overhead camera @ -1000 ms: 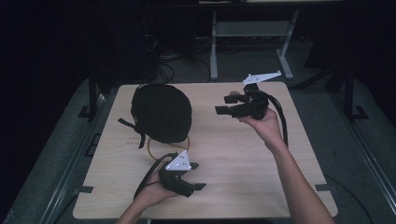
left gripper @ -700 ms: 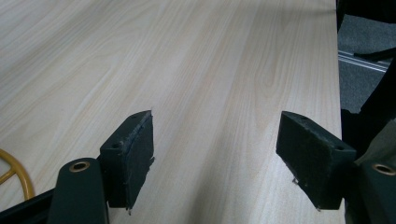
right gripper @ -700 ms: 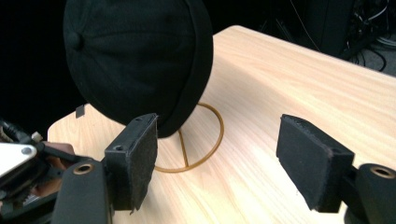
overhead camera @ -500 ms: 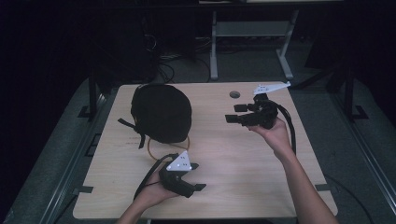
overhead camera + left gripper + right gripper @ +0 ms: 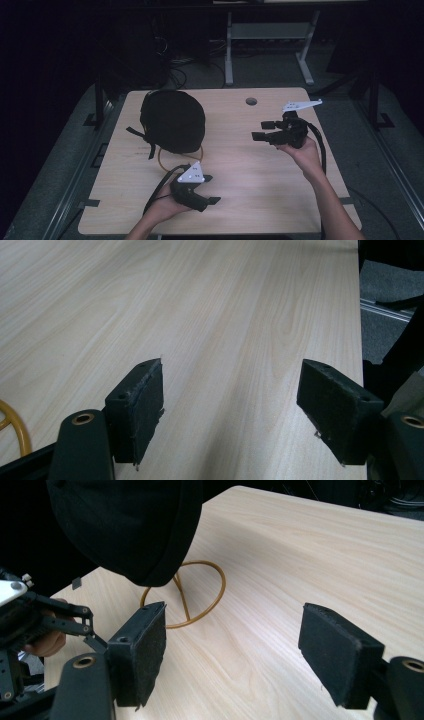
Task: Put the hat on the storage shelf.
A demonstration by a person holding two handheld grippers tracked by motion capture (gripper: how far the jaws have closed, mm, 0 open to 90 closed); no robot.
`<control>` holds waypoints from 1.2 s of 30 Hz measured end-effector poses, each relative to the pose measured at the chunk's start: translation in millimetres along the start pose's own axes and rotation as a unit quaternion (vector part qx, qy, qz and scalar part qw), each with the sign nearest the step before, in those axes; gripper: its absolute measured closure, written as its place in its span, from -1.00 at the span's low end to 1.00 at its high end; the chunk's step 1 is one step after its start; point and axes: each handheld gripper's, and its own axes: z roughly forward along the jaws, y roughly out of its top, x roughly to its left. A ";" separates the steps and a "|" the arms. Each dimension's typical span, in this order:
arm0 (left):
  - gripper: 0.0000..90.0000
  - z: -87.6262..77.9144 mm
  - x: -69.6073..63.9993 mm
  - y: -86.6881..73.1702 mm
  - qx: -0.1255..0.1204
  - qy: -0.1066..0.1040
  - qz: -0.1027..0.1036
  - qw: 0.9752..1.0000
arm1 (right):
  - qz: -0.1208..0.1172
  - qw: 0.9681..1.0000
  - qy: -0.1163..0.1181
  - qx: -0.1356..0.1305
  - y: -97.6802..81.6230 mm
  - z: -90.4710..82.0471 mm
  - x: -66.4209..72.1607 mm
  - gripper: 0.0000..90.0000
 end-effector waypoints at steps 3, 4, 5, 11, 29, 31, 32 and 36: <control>-0.41 -0.3 -0.3 -0.2 0.000 -0.001 -0.001 1.000 | 0.002 1.000 0.000 0.001 -5.5 -1.9 -0.9 -0.42; -0.41 -0.4 -0.1 -0.3 0.000 -0.001 0.000 1.000 | 0.001 1.000 -0.001 0.003 -7.5 -2.8 -0.9 -0.42; -0.41 -0.2 -0.2 -0.4 0.000 -0.001 -0.001 1.000 | 0.002 1.000 -0.003 0.002 -9.3 -3.6 -0.9 -0.42; -0.41 -0.9 -0.4 -0.7 0.000 -0.001 -0.004 1.000 | 0.006 1.000 -0.007 0.008 -19.3 -9.0 -0.4 -0.44; -0.41 -1.8 0.5 -2.0 -0.008 -0.001 -0.014 1.000 | 0.014 1.000 -0.015 0.015 -53.4 -22.9 -0.2 -0.44; -0.41 -2.4 0.6 -2.1 -0.009 -0.001 -0.015 1.000 | 0.014 1.000 -0.017 0.019 -56.7 -24.3 0.1 -0.45; -0.41 -2.6 0.7 -2.2 -0.009 -0.001 -0.015 1.000 | 0.016 1.000 -0.017 0.019 -58.8 -25.2 0.3 -0.45; -0.41 -3.4 1.5 -2.7 -0.009 -0.001 -0.016 1.000 | 0.019 1.000 -0.016 0.018 -66.4 -28.1 0.8 -0.45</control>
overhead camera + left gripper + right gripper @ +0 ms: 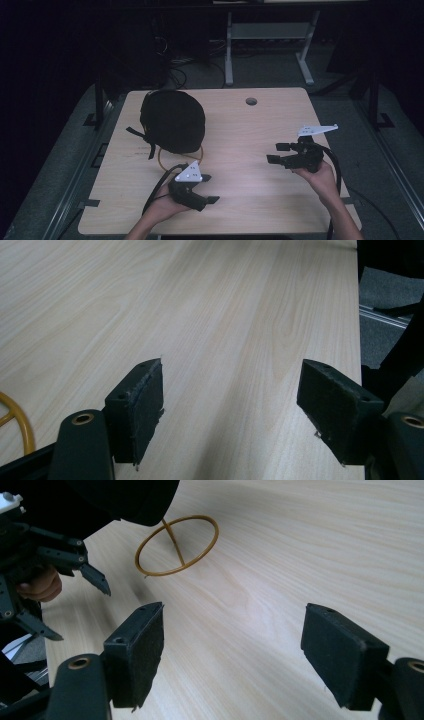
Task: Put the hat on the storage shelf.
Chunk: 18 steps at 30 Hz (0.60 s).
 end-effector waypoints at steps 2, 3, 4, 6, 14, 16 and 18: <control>-0.41 -0.3 0.3 -0.3 -0.002 0.000 -0.002 1.000 | 0.004 1.000 0.001 0.001 -3.1 -1.0 -0.2 -0.45; -0.41 -0.5 0.3 -0.4 -0.002 0.000 -0.001 1.000 | 0.004 1.000 0.001 0.001 -4.7 -1.7 -0.4 -0.45; -0.41 -0.5 0.4 -0.5 0.000 0.000 0.000 1.000 | 0.006 1.000 0.000 0.001 -6.7 -2.4 -0.3 -0.45; -0.41 -0.4 0.5 -0.7 0.000 -0.001 -0.001 1.000 | 0.006 1.000 0.000 0.001 -10.7 -3.9 -0.4 -0.45; -0.41 0.2 0.4 -0.9 0.002 -0.003 0.001 1.000 | 0.015 1.000 -0.004 0.002 -31.1 -13.2 1.2 -0.45; -0.41 1.0 0.4 -1.2 0.005 -0.001 0.001 1.000 | 0.016 1.000 -0.006 0.002 -36.8 -16.2 2.1 -0.47; -0.41 1.2 1.0 -1.2 0.005 -0.002 0.000 1.000 | 0.016 1.000 -0.007 0.001 -42.0 -18.8 2.5 -0.47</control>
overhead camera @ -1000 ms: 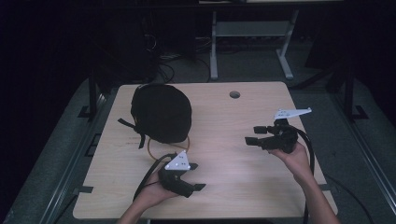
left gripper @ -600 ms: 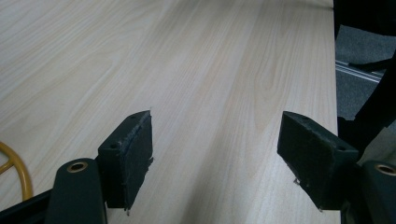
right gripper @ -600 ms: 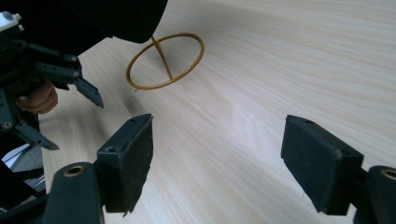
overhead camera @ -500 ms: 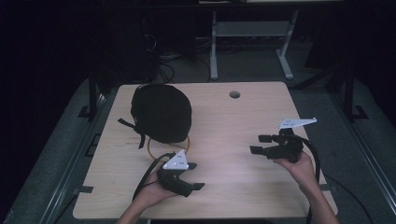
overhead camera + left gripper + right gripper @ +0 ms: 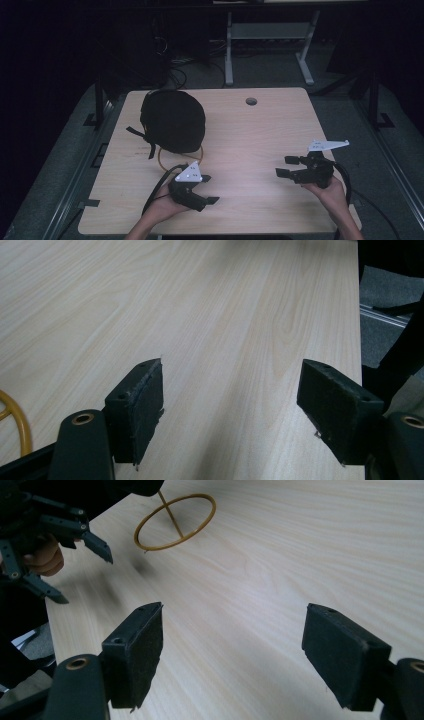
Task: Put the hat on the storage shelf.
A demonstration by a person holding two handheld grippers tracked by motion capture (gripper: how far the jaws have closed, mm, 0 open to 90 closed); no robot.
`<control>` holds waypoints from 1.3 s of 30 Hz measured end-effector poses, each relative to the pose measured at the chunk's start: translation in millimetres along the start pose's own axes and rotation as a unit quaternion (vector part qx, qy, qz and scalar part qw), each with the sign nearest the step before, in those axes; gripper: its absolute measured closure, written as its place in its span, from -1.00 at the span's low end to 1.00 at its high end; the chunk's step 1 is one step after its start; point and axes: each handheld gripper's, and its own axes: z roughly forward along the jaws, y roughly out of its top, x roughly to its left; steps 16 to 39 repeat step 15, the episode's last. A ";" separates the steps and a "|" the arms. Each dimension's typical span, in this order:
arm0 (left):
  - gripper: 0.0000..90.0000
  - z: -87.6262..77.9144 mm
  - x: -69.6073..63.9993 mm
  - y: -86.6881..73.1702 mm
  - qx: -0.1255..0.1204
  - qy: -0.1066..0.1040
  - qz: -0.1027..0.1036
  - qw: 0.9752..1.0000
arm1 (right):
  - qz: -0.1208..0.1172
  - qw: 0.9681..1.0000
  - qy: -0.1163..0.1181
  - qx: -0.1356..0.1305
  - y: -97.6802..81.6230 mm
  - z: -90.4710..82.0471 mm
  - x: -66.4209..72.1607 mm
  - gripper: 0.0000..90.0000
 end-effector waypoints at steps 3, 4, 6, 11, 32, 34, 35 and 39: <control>-0.41 0.7 0.4 0.2 -0.002 -0.003 -0.003 1.000 | 0.000 1.000 -0.004 0.001 -8.6 -3.7 2.0 -0.47; -0.41 1.0 0.3 0.4 -0.001 -0.004 -0.003 1.000 | -0.002 1.000 -0.007 0.002 -11.3 -4.6 2.2 -0.48; -0.41 1.7 -0.5 1.0 -0.002 -0.005 -0.005 1.000 | -0.001 1.000 -0.012 -0.001 -17.7 -7.2 3.8 -0.48; -0.42 3.1 -1.8 2.2 -0.010 -0.014 -0.011 1.000 | 0.009 1.000 -0.015 -0.018 -35.3 -11.1 6.0 -0.49; -0.42 3.2 -3.2 3.8 -0.019 -0.026 -0.019 0.999 | 0.013 0.999 -0.018 -0.026 -46.2 -12.7 6.9 -0.52; -0.42 3.2 -3.2 3.8 -0.019 -0.026 -0.019 0.999 | 0.013 0.999 -0.018 -0.026 -46.2 -12.7 6.9 -0.52; -0.42 3.2 -3.2 3.8 -0.019 -0.026 -0.019 0.999 | 0.013 0.999 -0.018 -0.026 -46.2 -12.7 6.9 -0.52; -0.42 3.2 -3.2 3.8 -0.019 -0.026 -0.019 0.999 | 0.013 0.999 -0.018 -0.026 -46.2 -12.7 6.9 -0.52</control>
